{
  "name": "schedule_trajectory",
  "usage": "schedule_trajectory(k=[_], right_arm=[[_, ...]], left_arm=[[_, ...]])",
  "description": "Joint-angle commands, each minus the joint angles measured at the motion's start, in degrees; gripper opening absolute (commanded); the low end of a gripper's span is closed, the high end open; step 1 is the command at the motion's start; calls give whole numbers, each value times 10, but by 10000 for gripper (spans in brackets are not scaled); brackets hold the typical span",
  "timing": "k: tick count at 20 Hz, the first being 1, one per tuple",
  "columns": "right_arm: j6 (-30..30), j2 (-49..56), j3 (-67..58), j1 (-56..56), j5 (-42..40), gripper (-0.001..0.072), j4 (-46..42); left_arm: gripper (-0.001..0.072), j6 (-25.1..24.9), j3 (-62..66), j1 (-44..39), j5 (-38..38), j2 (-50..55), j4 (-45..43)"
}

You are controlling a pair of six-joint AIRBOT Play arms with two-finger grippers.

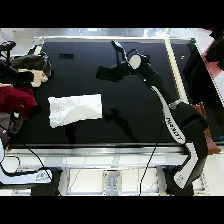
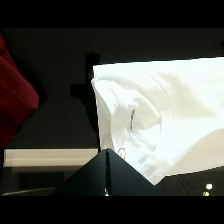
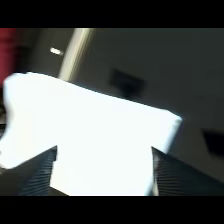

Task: Fold the shirts.

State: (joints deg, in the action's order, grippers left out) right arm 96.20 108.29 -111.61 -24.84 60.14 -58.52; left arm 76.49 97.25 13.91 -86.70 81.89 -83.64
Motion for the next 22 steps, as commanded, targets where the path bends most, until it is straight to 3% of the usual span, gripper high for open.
schedule_trajectory(k=[1, 5, 8, 17, 18, 21, 22], right_arm=[[70, 26, 59, 33, 17, 685, -20], [75, 90, 77, 30, 23, 685, 145], [42, 134, 77, 28, 26, 685, 275], [8, 188, 76, -36, 17, 680, 360], [-20, 189, 76, -45, 16, 612, 392], [-81, 188, 50, -55, 23, 56, 459], [-92, 188, 28, -51, 23, 18, 457]], left_arm=[[9, 2, 0, 0, 3, 0, 2], [9, 2, 0, 0, 3, 0, 2], [9, 2, 0, 0, 3, 0, 2], [9, 2, 0, 0, 3, 0, 2], [9, 2, 0, 0, 3, 0, 2], [9, 2, 0, 0, 3, 0, 2], [9, 2, 0, 0, 3, 0, 2]])
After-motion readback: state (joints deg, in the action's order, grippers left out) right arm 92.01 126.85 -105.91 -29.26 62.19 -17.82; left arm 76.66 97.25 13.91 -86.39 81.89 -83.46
